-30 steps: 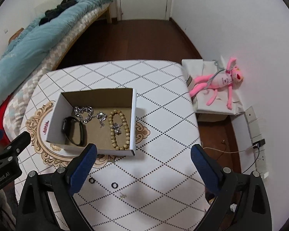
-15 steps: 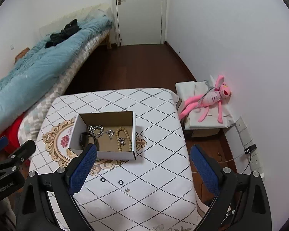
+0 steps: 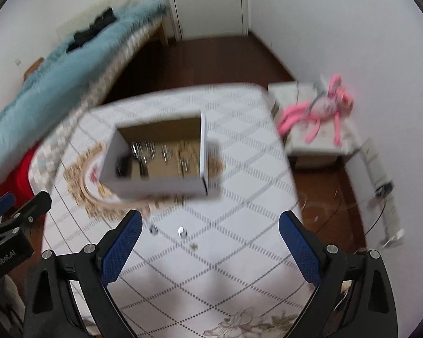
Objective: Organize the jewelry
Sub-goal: 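Pinch a small black ring with the left tool while the right tool pinches the other ring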
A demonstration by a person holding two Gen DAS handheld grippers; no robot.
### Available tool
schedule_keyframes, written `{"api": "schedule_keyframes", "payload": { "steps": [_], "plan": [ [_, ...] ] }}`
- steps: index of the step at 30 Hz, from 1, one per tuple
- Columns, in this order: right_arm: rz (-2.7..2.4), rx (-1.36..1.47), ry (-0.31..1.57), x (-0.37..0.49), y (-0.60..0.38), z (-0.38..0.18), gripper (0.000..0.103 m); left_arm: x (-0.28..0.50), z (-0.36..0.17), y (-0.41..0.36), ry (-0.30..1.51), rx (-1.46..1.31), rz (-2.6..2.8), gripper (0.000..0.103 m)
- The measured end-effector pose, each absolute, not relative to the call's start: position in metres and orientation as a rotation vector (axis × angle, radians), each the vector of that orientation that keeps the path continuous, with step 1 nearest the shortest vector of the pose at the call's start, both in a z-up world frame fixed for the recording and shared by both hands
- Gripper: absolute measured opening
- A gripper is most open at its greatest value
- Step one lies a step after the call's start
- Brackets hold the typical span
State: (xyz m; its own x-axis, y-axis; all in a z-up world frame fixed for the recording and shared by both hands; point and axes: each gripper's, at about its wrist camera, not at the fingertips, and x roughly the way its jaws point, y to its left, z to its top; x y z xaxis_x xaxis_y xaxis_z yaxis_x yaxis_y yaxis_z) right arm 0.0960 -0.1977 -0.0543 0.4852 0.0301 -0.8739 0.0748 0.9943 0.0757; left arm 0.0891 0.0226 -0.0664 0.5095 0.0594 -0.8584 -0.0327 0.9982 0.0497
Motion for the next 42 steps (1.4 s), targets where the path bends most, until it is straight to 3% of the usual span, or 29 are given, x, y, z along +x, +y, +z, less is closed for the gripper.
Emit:
{"api": "schedule_keyframes", "payload": {
  "steps": [3,5,8,15,17,18,28,41,42],
  "plan": [
    [-0.001,0.131,1.128,0.096,-0.196,-0.1,0.093,0.087,-0.102,0.031,1.11,0.025,0.082,0.103],
    [0.017,0.152,1.17,0.096,-0.194,-0.131,0.079,0.085,-0.124,0.038,1.152,0.025,0.112,0.103],
    [0.033,0.168,1.198,0.097,-0.189,-0.164,0.07,0.081,-0.145,0.048,1.199,0.002,0.137,0.103],
    [0.03,0.086,1.157,0.098,-0.171,-0.19,0.045,0.076,-0.168,0.057,1.226,0.009,0.129,0.103],
    [0.015,0.048,1.136,0.096,-0.166,-0.191,0.018,0.073,-0.17,0.061,1.225,0.007,0.131,0.102],
    [0.003,0.032,1.131,0.095,-0.165,-0.191,0.011,0.073,-0.172,0.064,1.228,0.001,0.132,0.102],
    [-0.001,0.139,1.101,0.088,-0.185,-0.18,0.009,0.053,-0.177,0.083,1.238,-0.065,0.135,0.102],
    [-0.088,0.183,1.123,0.106,-0.231,-0.186,0.009,0.098,-0.175,-0.034,1.181,0.037,-0.128,0.102],
    [-0.092,0.177,1.127,0.107,-0.232,-0.187,0.009,0.1,-0.176,-0.043,1.176,0.063,-0.142,0.098]
  ]
}}
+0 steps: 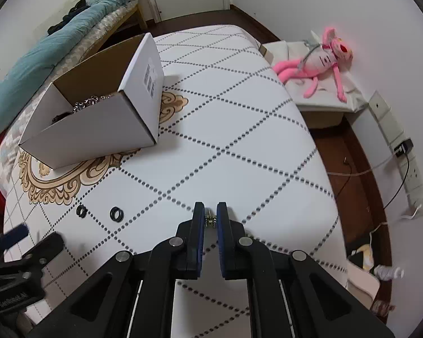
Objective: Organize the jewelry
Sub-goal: 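Pinch a small black ring with the left tool while the right tool pinches the other ring, then carry both black rings into the box and open both tools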
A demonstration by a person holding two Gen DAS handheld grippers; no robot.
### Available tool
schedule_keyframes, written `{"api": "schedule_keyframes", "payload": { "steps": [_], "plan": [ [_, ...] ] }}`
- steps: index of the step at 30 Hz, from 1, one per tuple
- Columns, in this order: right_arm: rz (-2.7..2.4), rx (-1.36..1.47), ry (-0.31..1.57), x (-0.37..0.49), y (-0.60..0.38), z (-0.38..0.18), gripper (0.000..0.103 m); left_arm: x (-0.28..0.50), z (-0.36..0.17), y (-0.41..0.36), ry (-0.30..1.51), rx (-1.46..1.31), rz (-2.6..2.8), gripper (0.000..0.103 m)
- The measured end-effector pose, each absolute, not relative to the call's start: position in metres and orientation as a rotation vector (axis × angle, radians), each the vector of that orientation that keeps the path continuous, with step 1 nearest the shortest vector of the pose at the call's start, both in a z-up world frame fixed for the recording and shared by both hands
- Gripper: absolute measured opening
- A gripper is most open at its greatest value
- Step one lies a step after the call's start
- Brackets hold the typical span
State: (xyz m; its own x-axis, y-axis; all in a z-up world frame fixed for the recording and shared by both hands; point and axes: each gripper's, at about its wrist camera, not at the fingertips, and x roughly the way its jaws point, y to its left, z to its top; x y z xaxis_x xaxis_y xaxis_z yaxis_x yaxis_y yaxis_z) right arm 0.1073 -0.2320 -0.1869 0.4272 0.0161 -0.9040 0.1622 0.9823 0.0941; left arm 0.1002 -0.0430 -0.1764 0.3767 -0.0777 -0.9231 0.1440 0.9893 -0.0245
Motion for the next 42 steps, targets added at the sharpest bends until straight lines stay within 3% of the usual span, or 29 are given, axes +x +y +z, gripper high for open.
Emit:
{"api": "schedule_keyframes", "payload": {
  "steps": [3,7,9,11,13,27,30,35,42],
  "plan": [
    [-0.089,0.177,1.143,0.112,-0.233,-0.186,0.009,0.104,-0.184,-0.056,1.188,0.109,-0.155,0.076],
    [-0.088,0.175,1.151,0.115,-0.235,-0.187,0.009,0.104,-0.18,-0.058,1.154,0.106,-0.177,0.058],
    [-0.088,0.168,1.151,0.116,-0.234,-0.187,0.009,0.105,-0.177,-0.062,1.137,0.114,-0.19,0.035],
    [-0.089,0.16,1.148,0.116,-0.233,-0.187,0.009,0.11,-0.177,-0.066,1.129,0.12,-0.2,0.019],
    [-0.089,0.159,1.146,0.116,-0.233,-0.188,0.009,0.113,-0.177,-0.067,1.129,0.12,-0.21,0.01],
    [-0.096,0.167,1.162,0.122,-0.234,-0.188,0.01,0.111,-0.175,-0.056,1.129,0.083,-0.2,0.01],
    [-0.053,0.234,1.146,0.12,-0.236,-0.182,0.017,0.109,-0.173,-0.045,1.13,0.077,-0.182,0.01],
    [0.112,0.219,1.088,0.116,-0.202,-0.169,0.017,0.105,-0.173,-0.021,1.145,0.051,-0.131,0.01],
    [0.173,0.115,1.131,0.121,-0.152,-0.191,0.018,0.102,-0.176,0.005,1.161,0.018,-0.076,0.01]
  ]
}}
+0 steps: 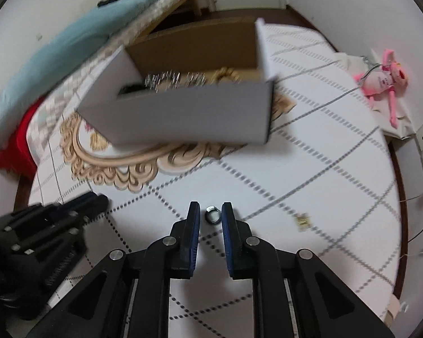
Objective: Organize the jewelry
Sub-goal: 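Carry both black rings into the box and open both tools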
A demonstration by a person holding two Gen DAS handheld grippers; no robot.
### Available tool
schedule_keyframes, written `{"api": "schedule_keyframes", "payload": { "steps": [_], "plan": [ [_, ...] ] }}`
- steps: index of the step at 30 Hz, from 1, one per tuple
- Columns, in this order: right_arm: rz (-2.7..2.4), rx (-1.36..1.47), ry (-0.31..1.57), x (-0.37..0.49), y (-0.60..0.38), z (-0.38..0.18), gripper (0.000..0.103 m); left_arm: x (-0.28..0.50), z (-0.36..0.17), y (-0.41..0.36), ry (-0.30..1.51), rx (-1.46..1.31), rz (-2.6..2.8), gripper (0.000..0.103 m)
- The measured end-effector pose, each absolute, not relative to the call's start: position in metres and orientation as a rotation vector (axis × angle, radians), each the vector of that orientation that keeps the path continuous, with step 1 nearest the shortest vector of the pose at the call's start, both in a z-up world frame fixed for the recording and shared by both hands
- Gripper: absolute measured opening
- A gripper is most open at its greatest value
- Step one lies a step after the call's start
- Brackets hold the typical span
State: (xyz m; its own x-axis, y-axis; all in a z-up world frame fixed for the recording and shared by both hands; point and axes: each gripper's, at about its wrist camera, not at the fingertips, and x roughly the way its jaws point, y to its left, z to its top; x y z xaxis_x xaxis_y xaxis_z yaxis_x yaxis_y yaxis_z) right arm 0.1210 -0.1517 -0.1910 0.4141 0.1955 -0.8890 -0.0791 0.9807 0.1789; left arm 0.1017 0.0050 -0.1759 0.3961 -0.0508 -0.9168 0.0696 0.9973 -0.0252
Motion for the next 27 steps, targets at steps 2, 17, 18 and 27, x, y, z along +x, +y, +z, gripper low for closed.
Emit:
{"api": "schedule_keyframes", "payload": {
  "steps": [2,17,18,27],
  "plan": [
    [0.161,0.084,1.122,0.118,-0.145,-0.191,0.019,0.102,-0.176,0.007,1.162,0.015,-0.074,0.01],
    [0.095,0.059,1.079,0.112,-0.142,-0.188,0.013,0.099,-0.166,0.006,1.14,0.001,-0.082,0.01],
    [0.094,0.069,1.076,0.112,-0.146,-0.185,0.013,0.099,-0.164,0.005,1.138,-0.003,-0.088,0.01],
    [0.155,0.234,0.973,0.129,-0.175,-0.111,0.013,0.133,-0.089,-0.011,1.041,-0.086,-0.202,0.01]
  ]
}}
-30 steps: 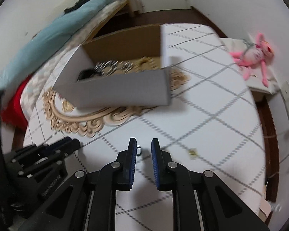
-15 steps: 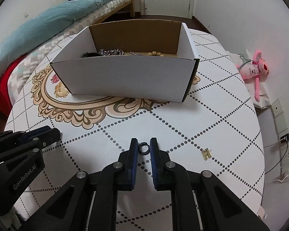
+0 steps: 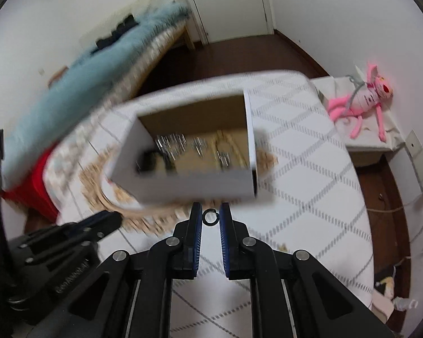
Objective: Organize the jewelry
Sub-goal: 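Carry both black rings into the box and open both tools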
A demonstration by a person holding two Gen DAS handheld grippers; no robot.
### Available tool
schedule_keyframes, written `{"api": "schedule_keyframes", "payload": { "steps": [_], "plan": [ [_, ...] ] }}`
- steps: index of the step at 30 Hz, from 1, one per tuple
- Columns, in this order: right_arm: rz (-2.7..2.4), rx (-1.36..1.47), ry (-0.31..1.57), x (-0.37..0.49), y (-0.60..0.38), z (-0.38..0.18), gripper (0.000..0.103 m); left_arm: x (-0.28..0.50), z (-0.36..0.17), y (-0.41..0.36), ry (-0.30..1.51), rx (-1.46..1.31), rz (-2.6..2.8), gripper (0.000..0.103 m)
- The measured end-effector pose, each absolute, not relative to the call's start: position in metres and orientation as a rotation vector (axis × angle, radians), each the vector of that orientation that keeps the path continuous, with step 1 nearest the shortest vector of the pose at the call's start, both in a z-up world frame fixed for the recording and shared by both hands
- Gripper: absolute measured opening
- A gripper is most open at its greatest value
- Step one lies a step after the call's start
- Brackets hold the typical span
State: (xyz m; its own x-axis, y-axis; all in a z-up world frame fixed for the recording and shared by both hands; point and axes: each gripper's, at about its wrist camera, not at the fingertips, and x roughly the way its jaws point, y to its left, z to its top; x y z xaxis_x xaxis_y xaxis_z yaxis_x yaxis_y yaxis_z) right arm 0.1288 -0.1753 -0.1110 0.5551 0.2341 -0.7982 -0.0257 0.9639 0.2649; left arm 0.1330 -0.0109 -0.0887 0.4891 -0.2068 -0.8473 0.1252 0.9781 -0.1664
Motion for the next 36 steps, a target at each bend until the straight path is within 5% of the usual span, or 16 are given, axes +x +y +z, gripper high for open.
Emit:
{"api": "schedule_keyframes", "payload": {
  "steps": [12,13,15,18,22,24,29,36],
  "plan": [
    [0.232,0.299,1.118,0.25,-0.191,-0.11,0.013,0.248,-0.09,-0.021,1.202,-0.122,-0.266,0.017],
    [0.242,0.302,1.145,0.257,-0.191,-0.114,0.013,0.25,-0.091,-0.02,1.208,-0.118,-0.257,0.022],
    [0.23,0.288,1.175,0.266,-0.192,-0.116,0.014,0.256,-0.09,-0.019,1.209,-0.103,-0.233,0.062],
    [0.22,0.267,1.175,0.27,-0.192,-0.11,0.016,0.256,-0.082,-0.01,1.167,-0.092,-0.185,0.072],
    [0.196,0.247,1.152,0.268,-0.195,-0.101,0.033,0.252,-0.08,-0.001,1.158,-0.059,-0.137,0.073],
    [0.172,0.231,1.154,0.266,-0.198,-0.099,0.042,0.247,-0.081,0.003,1.152,-0.034,-0.104,0.091],
    [0.076,0.132,1.173,0.258,-0.202,-0.103,0.092,0.239,-0.091,0.007,1.147,0.022,-0.038,0.102],
    [-0.012,-0.035,1.219,0.248,-0.196,-0.115,0.103,0.225,-0.102,0.01,1.13,0.04,-0.007,0.103]
  ]
}}
